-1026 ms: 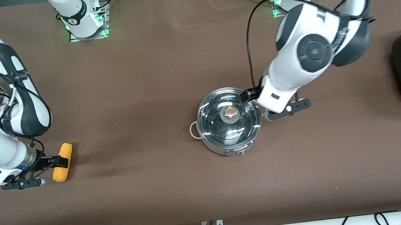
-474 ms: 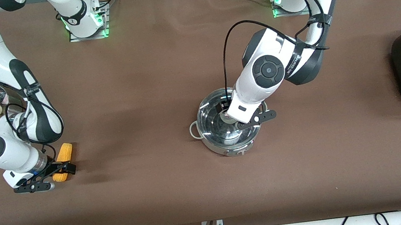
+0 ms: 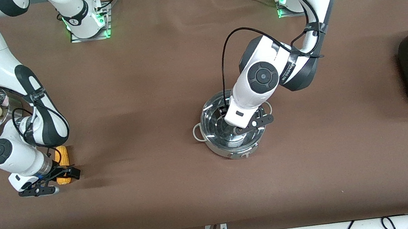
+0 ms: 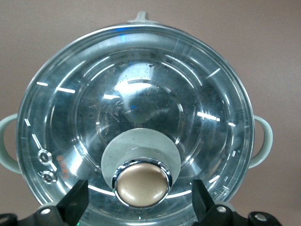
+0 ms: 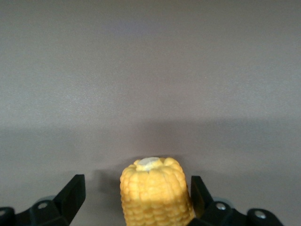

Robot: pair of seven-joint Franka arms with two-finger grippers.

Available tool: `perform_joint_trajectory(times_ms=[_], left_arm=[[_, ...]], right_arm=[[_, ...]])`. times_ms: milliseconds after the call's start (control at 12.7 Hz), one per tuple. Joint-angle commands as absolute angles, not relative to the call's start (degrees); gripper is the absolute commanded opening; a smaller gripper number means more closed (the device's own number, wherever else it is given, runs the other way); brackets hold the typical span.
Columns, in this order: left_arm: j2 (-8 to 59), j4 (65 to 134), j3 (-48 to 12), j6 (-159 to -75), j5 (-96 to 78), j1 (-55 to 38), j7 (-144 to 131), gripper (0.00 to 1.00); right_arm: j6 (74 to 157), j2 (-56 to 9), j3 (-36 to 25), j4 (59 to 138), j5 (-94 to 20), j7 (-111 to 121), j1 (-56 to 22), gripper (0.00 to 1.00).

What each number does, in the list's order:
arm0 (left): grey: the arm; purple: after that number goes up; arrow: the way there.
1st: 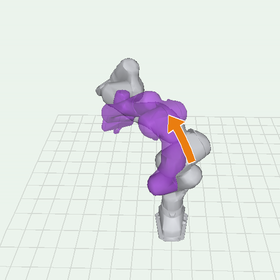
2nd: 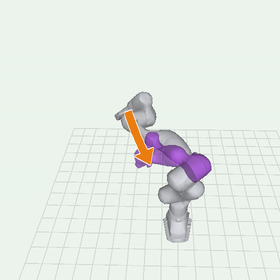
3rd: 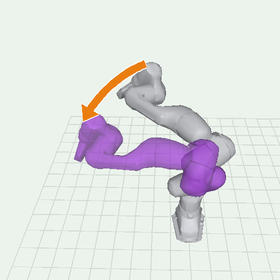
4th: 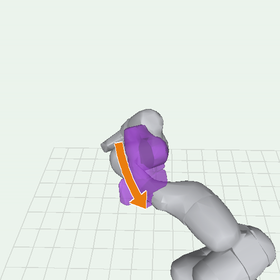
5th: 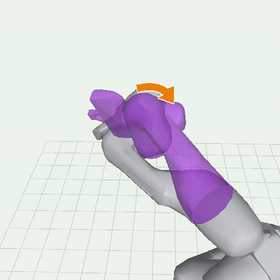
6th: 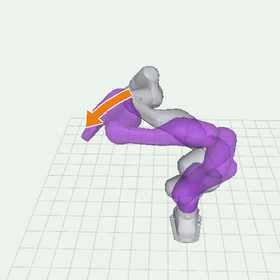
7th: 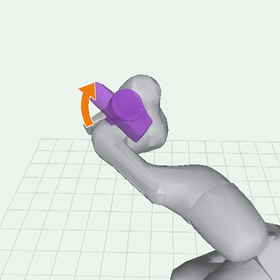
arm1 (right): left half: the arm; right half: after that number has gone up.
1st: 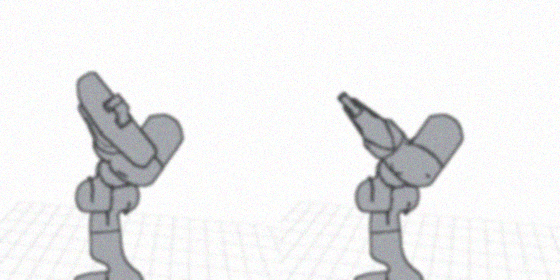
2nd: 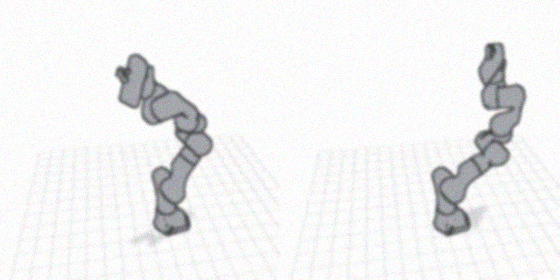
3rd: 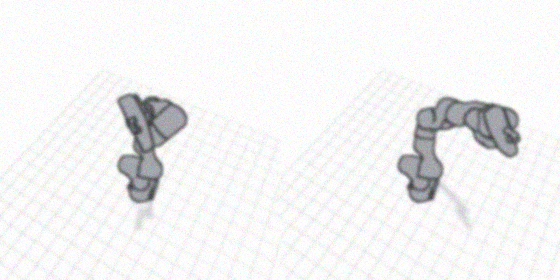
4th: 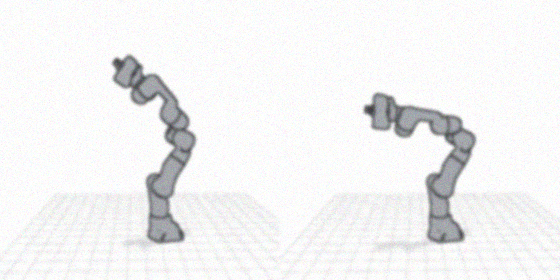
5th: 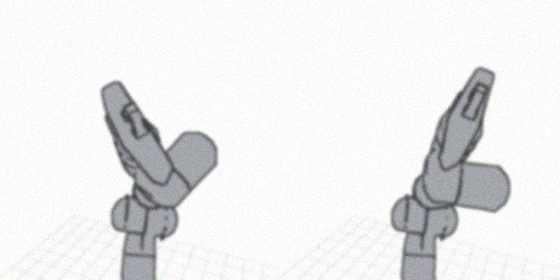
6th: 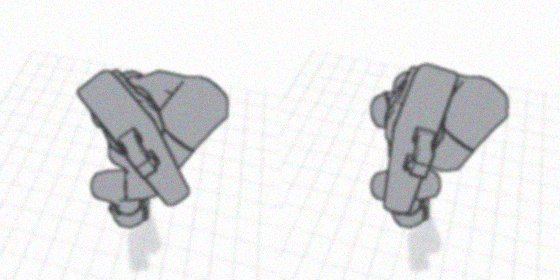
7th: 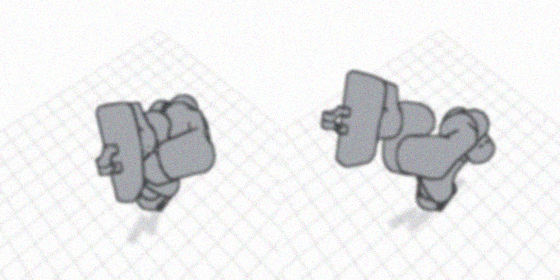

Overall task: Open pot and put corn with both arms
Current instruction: 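Grasp the lid knob with the left gripper while the right gripper grasps the corn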

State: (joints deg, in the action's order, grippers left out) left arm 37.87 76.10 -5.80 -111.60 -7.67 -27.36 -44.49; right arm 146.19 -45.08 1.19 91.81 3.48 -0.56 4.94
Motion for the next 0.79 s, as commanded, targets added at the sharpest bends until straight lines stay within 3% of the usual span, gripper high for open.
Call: perform_joint_trajectory(times_ms=[0,316,395,632,711], left_arm=[[39.37,73.65,-4.92,-111.27,-6.16,-28.3,-45.35,0.83],[39.73,73.65,-4.92,-111.53,-5.54,-28.3,-45.26,0.62],[39.73,73.48,-4.92,-111.53,-5.54,-28.21,-45.26,0.58],[39.73,73.39,-4.92,-111.53,-5.54,-28.3,-45.26,0.5],[39.73,73.39,-4.92,-111.53,-5.54,-28.3,-45.26,0.39]], right_arm=[[146.78,-46.14,1.85,90.44,2.64,1.22,5.98,0.77],[145.21,-45.79,2.02,90.35,2.64,3.87,6.33,0.36],[143.19,-45.44,2.2,90.18,2.64,3.87,6.33,0.31],[133.29,-43.6,3.59,86.15,2.46,3.78,6.15,0.31],[128.37,-42.38,4.3,84.57,1.85,3.78,6.24,0.31]])
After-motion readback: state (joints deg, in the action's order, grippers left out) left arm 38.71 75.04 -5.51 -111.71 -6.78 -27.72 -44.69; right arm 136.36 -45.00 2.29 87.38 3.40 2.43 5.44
